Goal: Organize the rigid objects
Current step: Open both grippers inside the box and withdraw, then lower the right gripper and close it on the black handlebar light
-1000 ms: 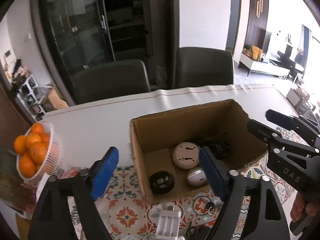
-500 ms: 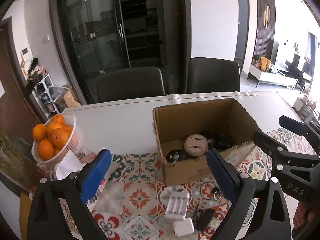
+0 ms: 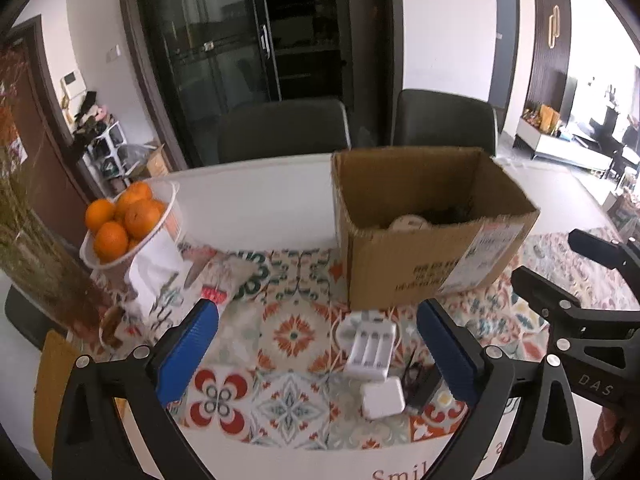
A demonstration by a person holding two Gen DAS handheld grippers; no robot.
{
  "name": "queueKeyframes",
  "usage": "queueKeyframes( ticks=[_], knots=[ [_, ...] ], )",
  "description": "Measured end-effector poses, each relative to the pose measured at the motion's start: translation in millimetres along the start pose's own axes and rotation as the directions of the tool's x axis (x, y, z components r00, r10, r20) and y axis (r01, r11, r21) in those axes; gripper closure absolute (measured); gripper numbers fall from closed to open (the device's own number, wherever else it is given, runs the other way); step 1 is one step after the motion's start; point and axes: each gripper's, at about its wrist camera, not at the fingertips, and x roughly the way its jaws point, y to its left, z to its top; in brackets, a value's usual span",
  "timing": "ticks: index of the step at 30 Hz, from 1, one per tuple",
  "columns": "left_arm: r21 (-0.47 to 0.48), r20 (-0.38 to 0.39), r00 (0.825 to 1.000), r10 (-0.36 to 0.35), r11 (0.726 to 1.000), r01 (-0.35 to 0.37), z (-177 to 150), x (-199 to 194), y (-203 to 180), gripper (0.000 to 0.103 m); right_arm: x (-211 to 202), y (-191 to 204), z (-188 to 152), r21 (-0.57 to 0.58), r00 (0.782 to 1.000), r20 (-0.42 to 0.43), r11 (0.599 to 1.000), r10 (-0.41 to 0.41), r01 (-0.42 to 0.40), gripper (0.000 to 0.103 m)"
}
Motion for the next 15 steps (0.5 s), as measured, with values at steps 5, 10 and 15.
queueKeyframes(
  ticks=[5, 10, 15],
  knots=[
    [-0.02, -0.035, 0.999, 0.026, 0.999, -0.027, -17, 2, 1, 0.002, 5, 6, -14, -0.033, 0.999, -0.039, 0.999, 0.02, -0.021, 0.02],
    [-0.035, -0.06, 0.995, 0.075, 0.996, -0.077, -33, 5, 0, 0.002, 15, 11, -28, -0.066, 0.994, -0.092, 0.996, 0.052, -0.058, 0.02],
    [-0.039, -0.096, 0.99, 0.106, 0.993, -0.11, -47, 9, 1, 0.002, 27, 17, -40, -0.1, 0.984, -0.155, 0.99, 0.085, -0.101, 0.02]
  ],
)
